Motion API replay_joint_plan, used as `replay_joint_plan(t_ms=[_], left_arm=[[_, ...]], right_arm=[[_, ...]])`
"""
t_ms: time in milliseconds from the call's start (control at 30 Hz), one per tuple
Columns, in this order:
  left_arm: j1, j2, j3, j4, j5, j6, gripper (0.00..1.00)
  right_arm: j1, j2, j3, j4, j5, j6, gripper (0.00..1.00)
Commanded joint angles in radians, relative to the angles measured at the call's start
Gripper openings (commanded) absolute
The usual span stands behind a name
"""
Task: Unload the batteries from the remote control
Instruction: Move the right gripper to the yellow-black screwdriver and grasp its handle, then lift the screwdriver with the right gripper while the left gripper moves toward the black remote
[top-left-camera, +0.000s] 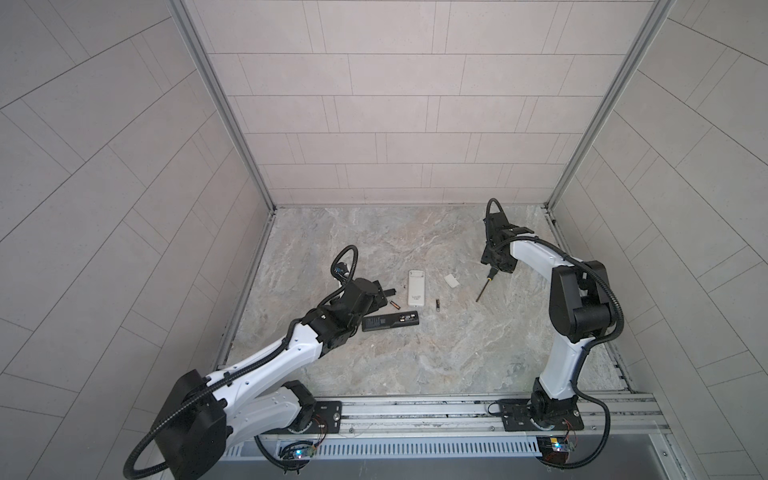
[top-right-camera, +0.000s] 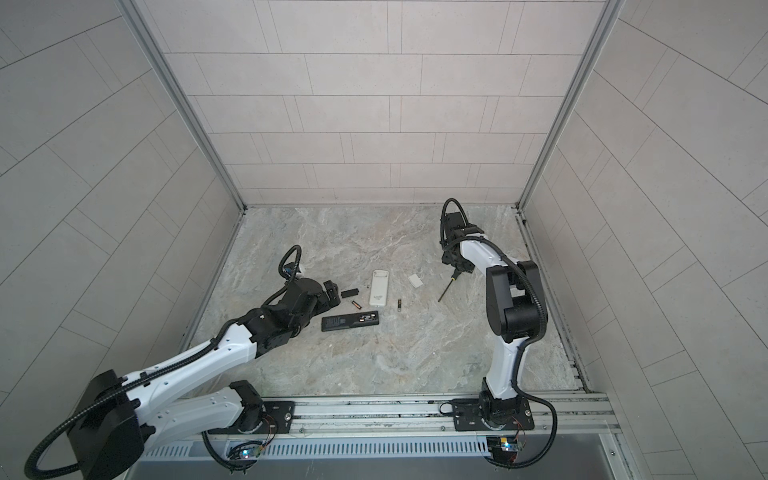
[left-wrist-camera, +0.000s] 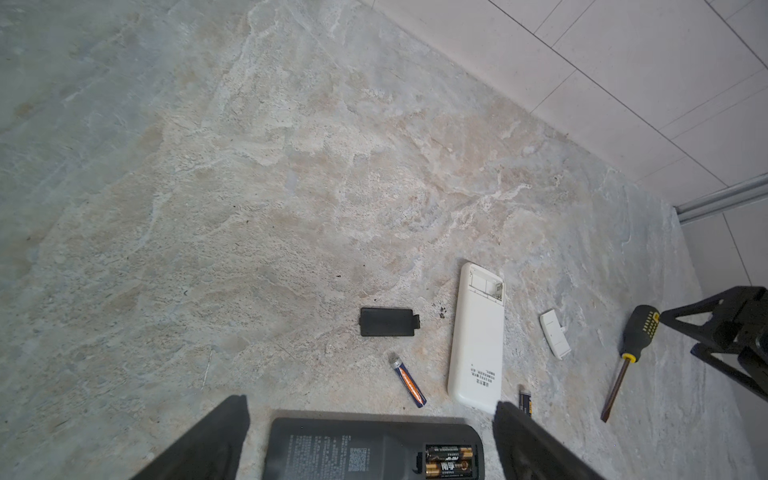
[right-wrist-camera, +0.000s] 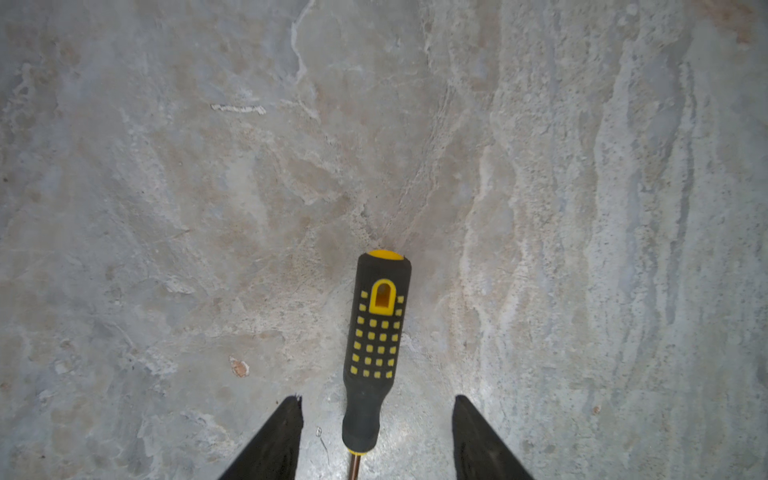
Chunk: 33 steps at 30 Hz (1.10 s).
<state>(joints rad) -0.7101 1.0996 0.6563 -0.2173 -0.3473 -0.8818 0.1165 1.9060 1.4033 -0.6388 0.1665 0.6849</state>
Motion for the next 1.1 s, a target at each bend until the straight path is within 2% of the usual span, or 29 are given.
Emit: replay_joint_plan(t_ms=[0,233,400,600,900,1067], left_arm=[[0.021,0.063,0.076,0.009,0.072,0.122,0.96],[0.026,0.182,0.199,-0.026,0.158,0.245,0.91],[0.036,0.221,0.234,-0.018,0.193,0.270,0.90],[0.038,0.235,0.246,-0.015,0.214,0.284,0.88],[0.039,0.232,0.270,-0.050,0.238,0.317,0.86],[0.039,0.203,0.255,-0.051,0.232,0.317,0.86]], right_arm=[[-0.009,0.061,0.057,-0.029,0.045,0.021,0.55],[-0.012,0.132,0.103,-0.071,0.048,0.059,0.49],[-0.011,0.147,0.091,-0.071,0.051,0.059,0.49],[-0.011,0.148,0.068,-0.037,0.038,0.059,0.40],[-0.011,0.187,0.075,-0.077,0.046,0.058,0.42],[-0.012,0.152,0.040,-0.035,0.052,0.058,0.30]])
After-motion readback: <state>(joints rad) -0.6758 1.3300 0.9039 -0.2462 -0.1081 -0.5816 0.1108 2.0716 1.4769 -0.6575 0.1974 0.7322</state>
